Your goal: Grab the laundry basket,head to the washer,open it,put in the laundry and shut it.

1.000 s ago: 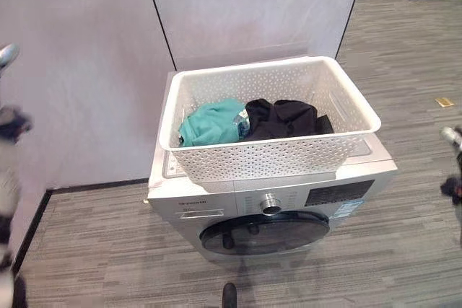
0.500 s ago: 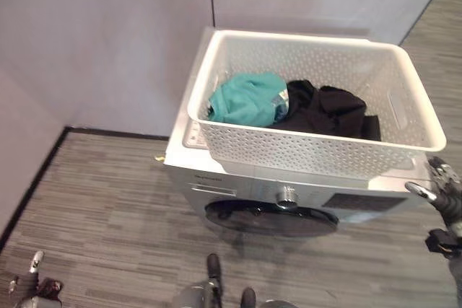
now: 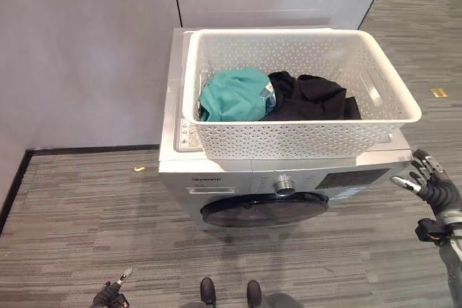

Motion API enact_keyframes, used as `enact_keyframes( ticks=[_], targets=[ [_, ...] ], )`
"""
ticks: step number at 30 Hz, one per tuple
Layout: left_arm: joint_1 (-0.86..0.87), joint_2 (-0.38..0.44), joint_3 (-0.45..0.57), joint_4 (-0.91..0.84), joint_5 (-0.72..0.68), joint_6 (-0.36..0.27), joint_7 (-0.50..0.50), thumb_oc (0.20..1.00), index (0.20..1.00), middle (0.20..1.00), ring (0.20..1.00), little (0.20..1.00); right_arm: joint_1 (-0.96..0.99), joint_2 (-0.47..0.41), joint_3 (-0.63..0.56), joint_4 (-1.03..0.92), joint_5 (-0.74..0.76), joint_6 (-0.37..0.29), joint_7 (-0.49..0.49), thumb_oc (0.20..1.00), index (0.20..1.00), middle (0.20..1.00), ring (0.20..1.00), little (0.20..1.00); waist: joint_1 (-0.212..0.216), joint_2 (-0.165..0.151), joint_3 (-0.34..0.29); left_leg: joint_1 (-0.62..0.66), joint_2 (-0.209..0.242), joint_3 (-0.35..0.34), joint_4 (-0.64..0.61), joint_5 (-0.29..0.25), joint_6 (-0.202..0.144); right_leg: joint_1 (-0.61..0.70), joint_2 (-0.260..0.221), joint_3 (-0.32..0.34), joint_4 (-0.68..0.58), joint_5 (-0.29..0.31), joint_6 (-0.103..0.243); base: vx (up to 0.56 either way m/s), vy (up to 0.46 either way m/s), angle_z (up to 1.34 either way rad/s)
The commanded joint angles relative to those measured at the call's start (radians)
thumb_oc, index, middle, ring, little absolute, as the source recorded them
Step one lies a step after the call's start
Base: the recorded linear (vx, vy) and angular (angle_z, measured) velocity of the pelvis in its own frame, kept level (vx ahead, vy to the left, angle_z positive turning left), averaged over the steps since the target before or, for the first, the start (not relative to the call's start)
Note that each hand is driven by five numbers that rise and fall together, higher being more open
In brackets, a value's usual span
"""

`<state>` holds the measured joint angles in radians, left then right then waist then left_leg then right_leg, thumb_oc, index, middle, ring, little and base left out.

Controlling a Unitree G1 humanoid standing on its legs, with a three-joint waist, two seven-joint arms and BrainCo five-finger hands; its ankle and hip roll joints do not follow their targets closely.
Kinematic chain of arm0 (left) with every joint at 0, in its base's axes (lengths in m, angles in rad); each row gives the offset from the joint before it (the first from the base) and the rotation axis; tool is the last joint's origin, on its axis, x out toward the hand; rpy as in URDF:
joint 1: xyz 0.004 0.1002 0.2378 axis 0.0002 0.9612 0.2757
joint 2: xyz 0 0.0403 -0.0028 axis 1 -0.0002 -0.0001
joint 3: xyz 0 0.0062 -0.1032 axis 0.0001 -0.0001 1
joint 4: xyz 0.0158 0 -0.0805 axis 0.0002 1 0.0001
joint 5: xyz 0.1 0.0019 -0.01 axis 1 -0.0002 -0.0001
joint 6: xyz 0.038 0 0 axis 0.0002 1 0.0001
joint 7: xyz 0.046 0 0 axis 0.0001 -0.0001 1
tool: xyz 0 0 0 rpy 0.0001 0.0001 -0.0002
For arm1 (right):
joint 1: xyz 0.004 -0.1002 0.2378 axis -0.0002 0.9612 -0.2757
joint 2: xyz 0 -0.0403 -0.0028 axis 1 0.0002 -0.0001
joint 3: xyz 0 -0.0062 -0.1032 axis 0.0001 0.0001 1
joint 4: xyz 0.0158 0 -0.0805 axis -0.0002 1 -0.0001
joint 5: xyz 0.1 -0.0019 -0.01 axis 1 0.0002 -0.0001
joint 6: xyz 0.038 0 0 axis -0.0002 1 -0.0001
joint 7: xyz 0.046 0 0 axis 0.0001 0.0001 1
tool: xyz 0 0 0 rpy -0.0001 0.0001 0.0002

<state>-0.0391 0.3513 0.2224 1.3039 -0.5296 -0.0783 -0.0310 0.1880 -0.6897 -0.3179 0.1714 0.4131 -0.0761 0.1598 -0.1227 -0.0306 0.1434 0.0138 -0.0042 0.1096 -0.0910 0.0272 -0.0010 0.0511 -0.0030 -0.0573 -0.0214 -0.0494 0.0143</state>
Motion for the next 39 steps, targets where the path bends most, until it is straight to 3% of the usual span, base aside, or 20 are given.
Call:
enact_keyframes(
  ticks=[1, 3, 4, 6, 8, 9, 10, 16, 18, 20, 21, 22, 29, 31, 32, 33, 35, 37, 38, 39],
  targets=[
    [-0.013, 0.042, -0.016, 0.019, 0.095, -0.024, 0.036, 1.0, 1.0, 1.0, 1.0, 1.0, 0.104, 0.003, 0.124, -0.085, -0.079, -0.033, 0.072, 1.0, 1.0, 1.0, 1.0, 1.0, 0.02, -0.007, -0.016, -0.092, 0.0, -0.008, 0.08, -0.054, 0.017, -0.182, -0.077, 0.131, 0.008, 0.155, 0.126, -0.27, -0.081, -0.11],
    [-0.007, 0.041, 0.002, 0.014, 0.093, -0.026, 0.047, 1.0, 1.0, 1.0, 1.0, 1.0, 0.099, -0.008, 0.145, -0.104, -0.107, -0.035, 0.075, 1.0, 1.0, 1.0, 1.0, 1.0, 0.059, -0.014, -0.02, -0.122, 0.028, 0.026, 0.099, -0.047, 0.008, -0.136, -0.116, 0.008, 0.016, 0.121, 0.123, -0.22, -0.098, -0.26],
    [-0.006, 0.043, 0.012, 0.019, 0.088, -0.023, 0.046, 1.0, 1.0, 1.0, 1.0, 1.0, 0.091, -0.012, 0.163, -0.106, -0.133, -0.03, 0.074, 1.0, 1.0, 1.0, 1.0, 1.0, 0.076, -0.02, -0.026, -0.134, 0.035, 0.039, 0.106, -0.04, 0.006, -0.108, -0.126, -0.014, 0.042, 0.105, 0.12, -0.19, -0.083, -0.69],
    [0.003, 0.041, 0.018, 0.012, 0.08, -0.022, 0.04, 1.0, 1.0, 1.0, 1.0, 1.0, 0.104, -0.017, 0.164, -0.123, -0.168, -0.022, 0.088, 1.0, 1.0, 1.0, 1.0, 1.0, 0.097, -0.034, -0.035, -0.152, 0.037, 0.044, 0.119, -0.029, 0.006, -0.067, -0.116, 0.024, 0.1, 0.076, 0.122, -0.16, -0.118, -0.66],
    [0.004, 0.038, 0.013, 0.004, 0.074, -0.019, 0.036, 1.0, 1.0, 1.0, 1.0, 1.0, 0.112, -0.023, 0.159, -0.152, -0.2, -0.022, 0.086, 1.0, 1.0, 1.0, 1.0, 1.0, 0.115, -0.051, -0.049, -0.186, 0.039, 0.029, 0.151, -0.022, 0.001, -0.027, -0.107, 0.062, 0.062, 0.05, 0.119, -0.11, -0.19, -0.1],
    [0.007, 0.038, 0.02, -0.001, 0.067, -0.017, 0.036, 1.0, 1.0, 1.0, 1.0, 1.0, 0.126, -0.025, 0.155, -0.186, -0.218, -0.022, 0.087, 1.0, 1.0, 1.0, 1.0, 1.0, 0.12, -0.061, -0.055, -0.192, 0.045, 0.021, 0.159, -0.01, -0.006, -0.01, -0.093, 0.059, 0.024, 0.004, 0.1, -0.08, -0.264, -0.08],
    [0.005, 0.031, 0.02, -0.003, 0.06, -0.015, 0.039, 1.0, 1.0, 1.0, 1.0, 1.0, 0.137, -0.03, 0.148, -0.195, -0.222, -0.025, 0.078, 1.0, 1.0, 1.0, 1.0, 1.0, 0.124, -0.068, -0.042, -0.202, 0.048, 0.011, 0.172, 0.01, -0.019, -0.007, -0.078, 0.047, -0.001, 0.004, 0.083, -0.09, -0.266, 0.02],
    [-0.014, 0.009, -0.008, -0.03, 0.05, -0.017, 0.047, 1.0, 1.0, 1.0, 1.0, 1.0, 0.131, -0.059, 0.147, -0.201, -0.276, -0.02, 0.052, 1.0, 1.0, 1.0, 1.0, 1.0, 0.127, -0.05, 0.002, -0.243, 0.068, -0.033, 0.159, 0.1, -0.056, 0.009, -0.037, 0.001, -0.042, 0.008, 0.055, -0.12, -0.182, 0.42],
    [-0.032, -0.016, -0.059, -0.037, 0.091, -0.012, 0.053, 1.0, 1.0, 1.0, 1.0, 1.0, 0.13, -0.081, 0.148, -0.217, -0.301, -0.022, 0.038, 1.0, 1.0, 1.0, 1.0, 1.0, 0.125, -0.04, 0.019, -0.277, 0.077, -0.029, 0.127, 0.148, -0.072, 0.006, -0.035, -0.053, -0.06, 0.018, 0.047, -0.13, -0.123, 0.51],
    [-0.046, -0.026, -0.071, -0.036, 0.111, -0.008, 0.055, 1.0, 1.0, 1.0, 1.0, 1.0, 0.124, -0.093, 0.147, -0.22, -0.341, -0.019, 0.024, 1.0, 1.0, 1.0, 1.0, 1.0, 0.103, -0.043, 0.018, -0.265, 0.066, 0.044, 0.182, 0.087, -0.057, -0.011, -0.047, -0.085, -0.055, 0.026, 0.049, -0.13, -0.035, 0.82],
    [-0.038, -0.033, -0.071, -0.037, 0.121, -0.008, 0.052, 1.0, 1.0, 1.0, 1.0, 1.0, 0.131, -0.091, 0.141, -0.229, -0.353, -0.014, 0.028, 1.0, 1.0, 1.0, 1.0, 1.0, 0.098, -0.041, 0.007, -0.251, 0.052, 0.043, 0.184, 0.056, -0.049, -0.016, -0.051, -0.09, -0.059, 0.028, 0.053, -0.04, 0.045, 0.75],
    [-0.033, -0.044, -0.079, -0.033, 0.131, -0.01, 0.05, 1.0, 1.0, 1.0, 1.0, 1.0, 0.123, -0.096, 0.136, -0.21, -0.373, -0.014, 0.018, 1.0, 1.0, 1.0, 1.0, 1.0, 0.097, -0.027, -0.006, -0.244, 0.032, 0.03, 0.165, 0.054, -0.045, -0.025, -0.048, -0.094, -0.063, 0.035, 0.056, 0.01, 0.06, 0.29],
    [0.002, -0.04, -0.073, -0.021, 0.142, -0.003, 0.037, 1.0, 1.0, 1.0, 1.0, 1.0, 0.062, -0.076, 0.169, -0.136, -0.415, 0.0, -0.008, 1.0, 1.0, 1.0, 1.0, 1.0, 0.117, -0.028, -0.046, -0.194, 0.0, 0.005, 0.118, 0.009, -0.013, -0.007, -0.071, -0.087, -0.042, 0.024, 0.078, 0.1, 0.111, -0.05],
    [0.011, -0.03, -0.073, -0.027, 0.154, -0.003, 0.037, 1.0, 1.0, 1.0, 1.0, 1.0, 0.048, -0.062, 0.186, -0.118, -0.45, 0.0, -0.012, 1.0, 1.0, 1.0, 1.0, 1.0, 0.124, -0.029, -0.049, -0.159, -0.004, 0.008, 0.094, -0.005, 0.009, -0.046, -0.083, -0.08, 0.08, 0.01, 0.089, 0.09, 0.198, -0.09],
    [0.012, -0.025, -0.078, -0.038, 0.162, -0.003, 0.039, 1.0, 1.0, 1.0, 1.0, 1.0, 0.031, -0.056, 0.195, -0.103, -0.483, 0.006, -0.02, 1.0, 1.0, 1.0, 1.0, 1.0, 0.119, -0.027, -0.032, -0.114, -0.006, 0.018, 0.074, -0.013, 0.023, -0.108, -0.1, -0.084, 0.238, 0.051, 0.125, 0.04, 0.224, -0.13],
    [0.009, -0.024, -0.084, -0.044, 0.163, -0.005, 0.041, 1.0, 1.0, 1.0, 1.0, 1.0, 0.02, -0.056, 0.198, -0.096, -0.49, 0.009, -0.023, 1.0, 1.0, 1.0, 1.0, 1.0, 0.111, -0.02, -0.023, -0.104, 0.0, 0.013, 0.07, -0.01, 0.027, -0.144, -0.099, -0.076, 0.298, 0.082, 0.136, 0.03, 0.175, -0.22],
    [0.002, -0.022, -0.103, -0.051, 0.17, -0.003, 0.041, 1.0, 1.0, 1.0, 1.0, 1.0, 0.013, -0.049, 0.201, -0.088, -0.49, 0.01, -0.028, 1.0, 1.0, 1.0, 1.0, 1.0, 0.1, -0.012, -0.01, -0.095, 0.002, 0.001, 0.07, -0.012, 0.029, -0.175, -0.084, -0.05, 0.351, 0.084, 0.142, 0.04, 0.062, -0.09],
    [-0.001, -0.024, -0.111, -0.058, 0.176, -0.003, 0.04, 1.0, 1.0, 1.0, 1.0, 1.0, 0.013, -0.044, 0.199, -0.089, -0.491, 0.009, -0.033, 1.0, 1.0, 1.0, 1.0, 1.0, 0.092, -0.009, -0.004, -0.085, -0.001, -0.013, 0.071, -0.018, 0.029, -0.197, -0.077, -0.042, 0.347, 0.07, 0.135, 0.08, 0.022, 0.28],
    [-0.014, -0.023, -0.121, -0.062, 0.177, -0.005, 0.042, 1.0, 1.0, 1.0, 1.0, 1.0, 0.014, -0.041, 0.198, -0.091, -0.501, 0.015, -0.037, 1.0, 1.0, 1.0, 1.0, 1.0, 0.076, -0.004, -0.004, -0.068, -0.01, -0.041, 0.062, -0.024, 0.022, -0.224, -0.064, -0.007, 0.24, 0.046, 0.114, 0.13, -0.036, 0.38],
    [-0.018, -0.023, -0.121, -0.061, 0.173, -0.006, 0.043, 1.0, 1.0, 1.0, 1.0, 1.0, 0.013, -0.041, 0.199, -0.089, -0.495, 0.011, -0.04, 1.0, 1.0, 1.0, 1.0, 1.0, 0.074, -0.004, -0.002, -0.061, -0.009, -0.053, 0.063, -0.029, 0.016, -0.231, -0.076, 0.0, 0.179, 0.062, 0.11, 0.18, -0.066, 0.38]
  ],
)
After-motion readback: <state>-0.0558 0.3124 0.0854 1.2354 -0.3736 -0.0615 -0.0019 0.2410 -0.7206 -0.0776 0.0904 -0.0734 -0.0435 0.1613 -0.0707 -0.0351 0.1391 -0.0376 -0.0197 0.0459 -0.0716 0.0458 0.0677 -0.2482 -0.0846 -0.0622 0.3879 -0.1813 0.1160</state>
